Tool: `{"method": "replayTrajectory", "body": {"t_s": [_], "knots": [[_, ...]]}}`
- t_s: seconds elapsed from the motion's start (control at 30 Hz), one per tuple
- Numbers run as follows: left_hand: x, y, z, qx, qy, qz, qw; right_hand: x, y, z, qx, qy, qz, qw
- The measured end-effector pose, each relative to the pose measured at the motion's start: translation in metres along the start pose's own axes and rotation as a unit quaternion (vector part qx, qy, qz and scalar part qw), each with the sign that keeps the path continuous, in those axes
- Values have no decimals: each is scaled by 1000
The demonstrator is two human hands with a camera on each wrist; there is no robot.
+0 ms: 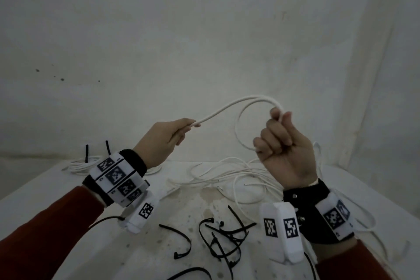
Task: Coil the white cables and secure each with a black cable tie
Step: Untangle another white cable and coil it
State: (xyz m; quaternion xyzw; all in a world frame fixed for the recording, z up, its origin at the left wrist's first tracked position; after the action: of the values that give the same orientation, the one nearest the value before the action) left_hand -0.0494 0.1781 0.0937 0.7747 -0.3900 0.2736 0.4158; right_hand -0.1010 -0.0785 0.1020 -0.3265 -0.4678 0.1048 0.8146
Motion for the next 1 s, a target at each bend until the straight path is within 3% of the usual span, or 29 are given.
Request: {"method": "replayTrajectory", "body": {"t_s": [0.13,0.23,0.33,0.43,0.5,0.57,0.67,0.7,0.77,0.83,0.93,1.0], "knots": [[-11,-18,4,26,7,-24,999,7,-21,1,39,55,-129,989],[-17,-14,16,117,-35,-31,992,24,-23,-2,-28,187,-178,966],[-22,-2,26,259,-39,94,960,45,-11,-10,-129,280,-159,938],[-24,10,26,305,-51,153,938,54,4,-17,-262,327,-114,901],[-22,16,23,308,-74,182,931,55,15,-21,-389,321,-83,859],[-18,23,19,296,-95,214,926,52,27,-26,-529,289,-36,797],[-7,35,7,276,-96,231,928,41,45,-30,-675,173,53,715],[-3,38,4,276,-91,233,928,36,50,-29,-697,128,87,700],[4,40,-1,270,-76,231,932,29,56,-25,-687,59,141,710],[8,39,-5,233,-38,200,951,26,56,-17,-633,38,156,757],[12,31,-5,146,15,133,980,28,50,-8,-549,86,139,820],[13,28,0,66,-1,98,993,31,48,-3,-510,117,127,843]]}}
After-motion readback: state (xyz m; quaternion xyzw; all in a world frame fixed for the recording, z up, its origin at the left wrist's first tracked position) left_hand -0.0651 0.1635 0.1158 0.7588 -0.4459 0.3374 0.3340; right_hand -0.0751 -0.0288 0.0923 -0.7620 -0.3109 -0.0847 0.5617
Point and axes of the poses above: each hand's wrist, its own x-axis towards the middle knuckle, its own z-axis out of the palm, y = z × x, the point moved 1 cm from there along x, towards the middle knuckle, and after that the axes turned 15 degrees about -x, right-handed, at the moved point
